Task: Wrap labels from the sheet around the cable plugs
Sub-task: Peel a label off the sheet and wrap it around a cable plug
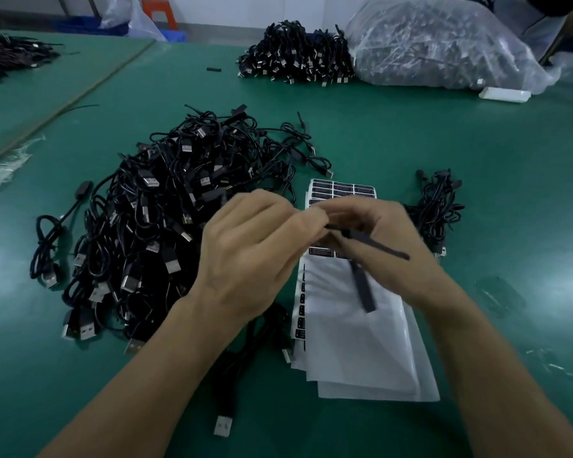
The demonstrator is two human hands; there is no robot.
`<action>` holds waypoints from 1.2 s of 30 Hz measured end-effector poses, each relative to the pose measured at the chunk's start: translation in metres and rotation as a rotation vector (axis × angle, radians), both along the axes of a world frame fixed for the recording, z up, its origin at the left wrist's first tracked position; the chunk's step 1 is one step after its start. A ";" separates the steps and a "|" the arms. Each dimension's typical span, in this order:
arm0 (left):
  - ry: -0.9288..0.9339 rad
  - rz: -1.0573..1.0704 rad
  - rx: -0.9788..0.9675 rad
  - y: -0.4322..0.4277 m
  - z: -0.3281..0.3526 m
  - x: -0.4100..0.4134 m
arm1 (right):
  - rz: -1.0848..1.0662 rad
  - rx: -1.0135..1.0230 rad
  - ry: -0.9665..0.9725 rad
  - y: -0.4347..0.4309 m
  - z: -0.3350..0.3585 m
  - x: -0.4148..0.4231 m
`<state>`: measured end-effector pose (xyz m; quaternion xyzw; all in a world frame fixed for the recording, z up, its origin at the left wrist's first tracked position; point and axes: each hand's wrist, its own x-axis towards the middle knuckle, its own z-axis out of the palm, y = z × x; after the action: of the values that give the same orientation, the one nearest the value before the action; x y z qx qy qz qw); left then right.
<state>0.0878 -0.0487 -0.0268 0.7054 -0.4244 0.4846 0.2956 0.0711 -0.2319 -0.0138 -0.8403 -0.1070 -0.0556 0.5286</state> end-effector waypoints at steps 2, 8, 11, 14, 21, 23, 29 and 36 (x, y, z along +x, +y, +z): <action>-0.002 -0.055 -0.042 0.000 0.003 -0.003 | -0.121 0.026 -0.029 -0.015 -0.001 -0.003; 0.113 0.120 -0.076 0.001 0.014 -0.008 | -0.524 -0.245 0.107 -0.042 -0.012 -0.015; 0.325 0.368 -0.074 0.005 0.023 -0.006 | -0.553 -0.384 0.215 -0.036 -0.011 -0.020; 0.527 0.540 0.093 0.004 0.019 -0.007 | -0.489 -0.511 0.356 -0.028 -0.010 -0.023; 0.762 0.469 0.273 -0.006 0.009 0.000 | -0.490 -0.372 0.352 -0.034 -0.007 -0.025; 0.764 0.424 0.218 -0.004 0.004 0.005 | -0.498 -0.351 0.321 -0.034 -0.006 -0.026; 0.669 0.528 0.147 0.005 0.002 0.019 | -0.447 -0.204 0.241 -0.031 -0.012 -0.020; 0.743 0.200 0.166 -0.025 0.013 0.005 | -0.433 0.078 0.250 -0.015 -0.016 -0.016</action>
<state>0.0926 -0.0736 -0.0143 0.8922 -0.2553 0.1870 0.3223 0.0547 -0.2468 -0.0301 -0.8228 0.1441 -0.0672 0.5456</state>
